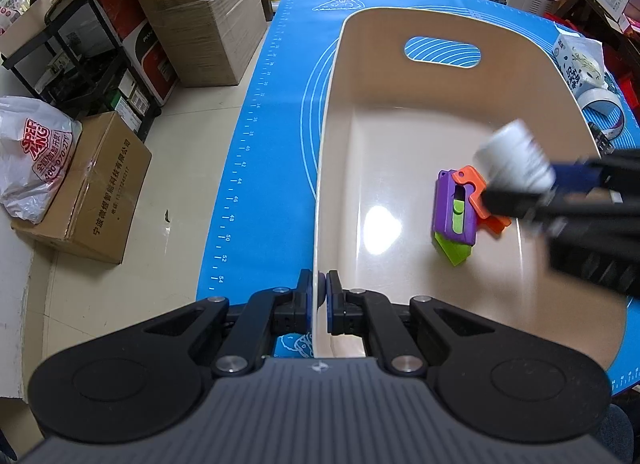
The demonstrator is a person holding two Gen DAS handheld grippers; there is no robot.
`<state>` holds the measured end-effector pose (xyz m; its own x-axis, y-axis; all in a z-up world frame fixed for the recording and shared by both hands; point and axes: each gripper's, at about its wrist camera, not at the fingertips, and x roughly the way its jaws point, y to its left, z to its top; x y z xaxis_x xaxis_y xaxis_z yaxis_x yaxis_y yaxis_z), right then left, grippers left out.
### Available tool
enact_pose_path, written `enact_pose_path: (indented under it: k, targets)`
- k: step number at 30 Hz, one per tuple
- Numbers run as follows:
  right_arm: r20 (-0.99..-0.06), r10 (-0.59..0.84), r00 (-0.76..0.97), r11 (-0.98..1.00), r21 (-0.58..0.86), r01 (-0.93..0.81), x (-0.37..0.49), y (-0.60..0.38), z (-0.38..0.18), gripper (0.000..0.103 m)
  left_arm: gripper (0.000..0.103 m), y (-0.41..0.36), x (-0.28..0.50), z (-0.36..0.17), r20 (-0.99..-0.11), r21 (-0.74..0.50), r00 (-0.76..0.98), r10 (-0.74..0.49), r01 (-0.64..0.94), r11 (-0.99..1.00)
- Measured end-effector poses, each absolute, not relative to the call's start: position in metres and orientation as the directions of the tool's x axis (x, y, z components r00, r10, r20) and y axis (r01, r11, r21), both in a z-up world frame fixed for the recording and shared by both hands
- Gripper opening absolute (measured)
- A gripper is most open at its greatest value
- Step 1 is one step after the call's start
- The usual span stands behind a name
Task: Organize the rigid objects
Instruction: 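Carry the pill bottle into the basket and release it, then move the right gripper back to the AA battery on the mat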
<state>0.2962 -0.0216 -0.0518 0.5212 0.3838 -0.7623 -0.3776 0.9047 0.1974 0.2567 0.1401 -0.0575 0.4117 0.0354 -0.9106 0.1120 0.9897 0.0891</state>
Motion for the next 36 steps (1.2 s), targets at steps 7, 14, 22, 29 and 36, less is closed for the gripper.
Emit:
enact_pose_path:
  k: [7,14,22,29,36]
  targets:
    - [-0.836,0.357,0.417,0.887,0.163,-0.431,0.293,0.008,-0.071,0.043,0.008,0.141,0.256,-0.058,-0.910,0.083,0.413,0.030,0.111,0.990]
    - [-0.896,0.303,0.324,0.882,0.135,-0.452,0.290,0.029,-0.093,0.043,0.008,0.141,0.258,-0.059,-0.911,0.087,0.411,0.034,0.111,0.990]
    - [-0.929,0.246,0.277,0.907,0.119,-0.405,0.295,0.027,-0.111,0.051,0.008,0.140,0.258,-0.058,-0.911,0.093,0.410,0.040,0.109,0.990]
    - [-0.918,0.251,0.306,0.903,0.109,-0.416,0.289,0.029,-0.103,0.065,0.008,0.140,0.257,-0.059,-0.911,0.097,0.409,0.045,0.107,0.990]
    - [-0.885,0.316,0.341,0.903,0.171,-0.394,0.286,0.001,-0.078,0.066,0.008,0.139,0.257,-0.059,-0.911,0.099,0.410,0.049,0.100,0.990]
